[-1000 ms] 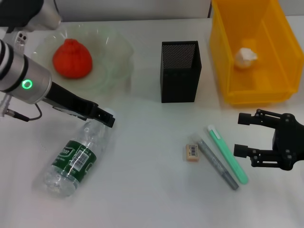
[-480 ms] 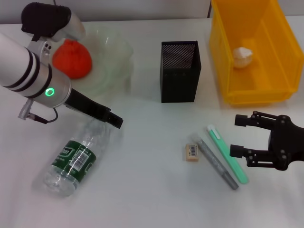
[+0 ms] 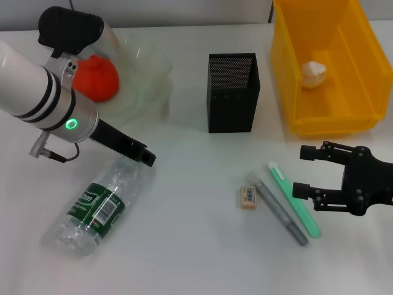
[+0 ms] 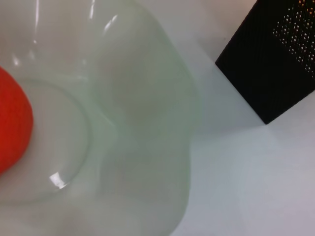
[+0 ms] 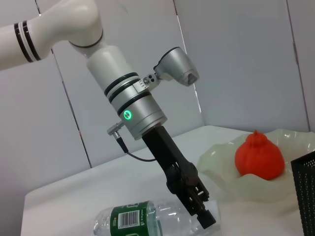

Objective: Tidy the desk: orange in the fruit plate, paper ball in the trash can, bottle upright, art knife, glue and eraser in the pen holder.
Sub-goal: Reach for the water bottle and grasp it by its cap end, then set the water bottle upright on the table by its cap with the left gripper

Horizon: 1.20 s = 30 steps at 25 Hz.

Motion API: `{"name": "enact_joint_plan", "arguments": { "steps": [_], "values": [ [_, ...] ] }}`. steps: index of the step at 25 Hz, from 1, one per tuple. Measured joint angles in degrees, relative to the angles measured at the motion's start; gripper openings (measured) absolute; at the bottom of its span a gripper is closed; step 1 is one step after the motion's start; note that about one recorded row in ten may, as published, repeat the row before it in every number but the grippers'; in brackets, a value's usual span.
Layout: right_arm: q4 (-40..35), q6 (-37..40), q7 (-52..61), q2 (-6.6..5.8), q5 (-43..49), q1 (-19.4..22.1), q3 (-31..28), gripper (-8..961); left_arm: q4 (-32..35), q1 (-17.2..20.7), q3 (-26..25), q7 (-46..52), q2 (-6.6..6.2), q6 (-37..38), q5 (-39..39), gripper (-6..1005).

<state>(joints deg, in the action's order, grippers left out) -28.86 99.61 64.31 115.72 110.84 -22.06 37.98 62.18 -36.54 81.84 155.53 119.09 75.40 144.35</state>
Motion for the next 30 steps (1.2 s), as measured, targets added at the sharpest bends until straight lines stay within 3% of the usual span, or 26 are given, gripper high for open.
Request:
{"name": "enact_joint_plan", "arguments": {
  "steps": [5, 6, 7, 8, 9, 10, 14, 20, 21, 30],
  "values": [
    [0.0, -0.1, 0.0, 0.09, 0.0, 0.0, -0.2, 820, 1.1, 0.6, 0.0, -0.6, -0.05, 0.8, -0.5, 459],
    [0.0, -0.1, 0.0, 0.12, 0.0, 0.0, -0.3, 820, 3.2, 2.2, -1.6, -4.3, -0.3, 3.2, -5.2, 456],
    [0.0, -0.1, 0.0, 0.12, 0.0, 0.0, -0.3, 820, 3.2, 2.2, -1.6, -4.3, -0.3, 3.2, -5.2, 452],
    [0.0, -0.1, 0.0, 0.16, 0.0, 0.0, -0.3, 820, 4.0, 3.1, -2.9, -6.5, -0.41, 4.5, -8.2, 449],
    [0.1, 0.0, 0.1, 0.33, -0.1, 0.0, -0.4, 820, 5.1, 5.0, -7.4, -11.1, -0.52, 7.2, -14.3, 446],
    [0.1, 0.0, 0.1, 0.33, -0.1, 0.0, -0.4, 820, 5.1, 5.0, -7.4, -11.1, -0.52, 7.2, -14.3, 447],
    [0.9, 0.1, 1.3, 0.9, -0.5, 0.1, -0.6, 820, 4.6, 7.8, -17.2, -20.4, -0.7, 11.4, -21.9, 452],
    [1.2, -0.1, 5.0, 0.97, -0.7, -0.7, -0.9, 820, -3.8, 10.5, -33.3, -37.1, -0.96, 19.0, -31.4, 459],
    [1.2, -0.1, 5.7, 1.07, -0.7, -0.8, -1.1, 820, -7.5, 11.2, -37.9, -43.2, -0.97, 20.8, -34.2, 460],
    [1.5, 1.1, 9.5, 1.2, -0.7, -2.4, -7.9, 820, -22.2, 13.1, -48.3, -67.3, -1.16, 24.9, -44.4, 471]
  ]
}}
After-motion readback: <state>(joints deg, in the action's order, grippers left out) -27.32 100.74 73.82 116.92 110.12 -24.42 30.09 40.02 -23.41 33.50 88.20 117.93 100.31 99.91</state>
